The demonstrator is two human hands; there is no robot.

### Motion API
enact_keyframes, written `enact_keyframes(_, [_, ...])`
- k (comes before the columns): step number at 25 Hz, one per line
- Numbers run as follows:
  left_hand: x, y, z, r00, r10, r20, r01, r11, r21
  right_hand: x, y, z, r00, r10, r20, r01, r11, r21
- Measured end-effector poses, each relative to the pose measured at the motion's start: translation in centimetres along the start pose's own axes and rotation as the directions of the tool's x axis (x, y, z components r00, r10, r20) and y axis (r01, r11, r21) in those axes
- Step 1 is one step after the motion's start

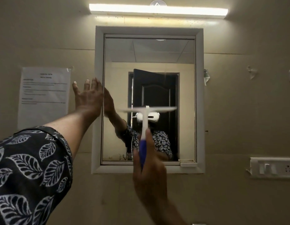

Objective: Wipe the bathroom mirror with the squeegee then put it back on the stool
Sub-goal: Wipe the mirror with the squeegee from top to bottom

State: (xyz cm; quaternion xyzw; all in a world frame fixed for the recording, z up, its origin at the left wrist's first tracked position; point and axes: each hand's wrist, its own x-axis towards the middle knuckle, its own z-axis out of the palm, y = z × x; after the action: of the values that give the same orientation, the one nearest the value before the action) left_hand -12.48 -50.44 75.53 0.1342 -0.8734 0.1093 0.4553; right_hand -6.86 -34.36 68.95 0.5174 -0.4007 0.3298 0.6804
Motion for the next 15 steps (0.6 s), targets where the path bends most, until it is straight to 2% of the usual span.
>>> enact_keyframes(1, [0.2,0.1,0.2,1.000,0.000,-0.001,0.000,1.000,0.002,-1.0,0.1,-0.5,0.942,0.289,0.169,-0.268,0.953,-0.141])
enact_keyframes(2, [0.3,0.2,0.3,1.000,0.001,0.006,-0.001,1.000,-0.005,-0.3,-0.2,-0.8,0.818,0.534,0.212,-0.479,0.838,-0.262])
enact_keyframes(3, [0.4,0.2,0.5,1.000,0.006,-0.001,-0.006,1.000,0.007,-0.2,0.9,-1.3,0.705,0.687,0.176,-0.626,0.720,-0.301])
enact_keyframes(5, [0.3,0.2,0.5,1.000,0.016,0.002,-0.016,1.000,0.008,3.5,3.7,-0.7,0.719,0.687,0.107,-0.642,0.716,-0.274])
enact_keyframes(8, [0.5,0.3,0.6,1.000,0.009,0.019,-0.009,1.000,0.015,9.9,6.1,2.0,0.724,0.680,0.116,-0.631,0.722,-0.284])
enact_keyframes(11, [0.4,0.3,0.4,1.000,0.010,0.019,-0.011,1.000,0.025,10.2,7.4,4.2,0.679,0.712,0.176,-0.660,0.698,-0.277])
enact_keyframes(15, [0.2,0.3,0.6,1.000,0.022,0.015,-0.023,1.000,0.021,10.4,8.2,6.9,0.628,0.758,0.176,-0.706,0.651,-0.279])
